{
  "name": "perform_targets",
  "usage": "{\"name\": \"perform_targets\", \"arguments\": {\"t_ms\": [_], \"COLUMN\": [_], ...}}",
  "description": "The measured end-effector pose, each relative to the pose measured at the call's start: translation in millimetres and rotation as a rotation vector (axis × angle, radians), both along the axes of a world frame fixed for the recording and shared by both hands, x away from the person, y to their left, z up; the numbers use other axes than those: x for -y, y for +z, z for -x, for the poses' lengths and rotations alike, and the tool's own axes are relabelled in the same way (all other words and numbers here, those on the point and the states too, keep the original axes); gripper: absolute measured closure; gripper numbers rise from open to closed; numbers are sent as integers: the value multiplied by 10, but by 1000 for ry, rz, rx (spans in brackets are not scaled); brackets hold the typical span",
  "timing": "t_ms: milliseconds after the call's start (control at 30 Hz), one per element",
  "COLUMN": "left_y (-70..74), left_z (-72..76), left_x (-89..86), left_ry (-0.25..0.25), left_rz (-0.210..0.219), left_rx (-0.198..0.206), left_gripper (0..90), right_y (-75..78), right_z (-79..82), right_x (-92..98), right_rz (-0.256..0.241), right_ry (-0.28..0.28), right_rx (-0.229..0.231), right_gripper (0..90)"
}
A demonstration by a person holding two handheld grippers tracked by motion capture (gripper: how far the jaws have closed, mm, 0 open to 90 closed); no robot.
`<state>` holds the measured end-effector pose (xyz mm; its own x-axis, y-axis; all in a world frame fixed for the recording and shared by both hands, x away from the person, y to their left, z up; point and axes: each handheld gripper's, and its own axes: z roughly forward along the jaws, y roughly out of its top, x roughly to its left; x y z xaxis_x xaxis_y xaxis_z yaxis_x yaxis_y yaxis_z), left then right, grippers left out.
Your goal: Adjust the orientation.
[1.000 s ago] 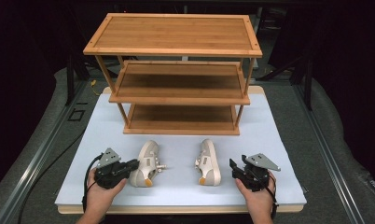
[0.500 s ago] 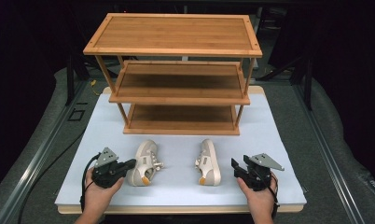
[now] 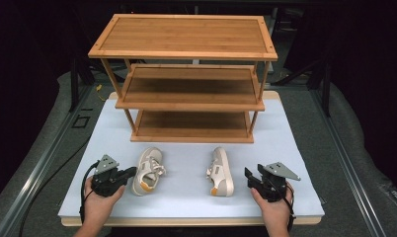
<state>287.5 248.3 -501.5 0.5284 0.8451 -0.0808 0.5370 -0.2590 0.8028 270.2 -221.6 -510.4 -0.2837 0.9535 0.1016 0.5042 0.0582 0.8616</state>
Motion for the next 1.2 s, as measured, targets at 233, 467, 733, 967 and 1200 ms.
{"name": "perform_targets", "arguments": {"t_ms": [233, 467, 733, 967, 1200], "left_y": [-106, -195, -147, -128, -112], "left_z": [-73, -166, -140, -132, -121], "left_x": [-94, -194, -188, -204, -208], "left_ry": [54, 77, 82, 85, 87], "left_rz": [-66, -13, 3, 21, 37], "left_rx": [-55, -121, -91, -83, -72], "left_gripper": [894, 893, 892, 892, 891], "right_y": [-1, 4, 28, 77, 125], "right_z": [0, 5, 20, 66, 112], "right_x": [-3, -6, -90, -210, -320], "right_rz": [1, 5, 36, 45, 52], "right_ry": [1, 10, 56, 114, 177], "right_rx": [-1, 1, -3, -2, 19], "right_gripper": [484, 505, 669, 832, 888]}}
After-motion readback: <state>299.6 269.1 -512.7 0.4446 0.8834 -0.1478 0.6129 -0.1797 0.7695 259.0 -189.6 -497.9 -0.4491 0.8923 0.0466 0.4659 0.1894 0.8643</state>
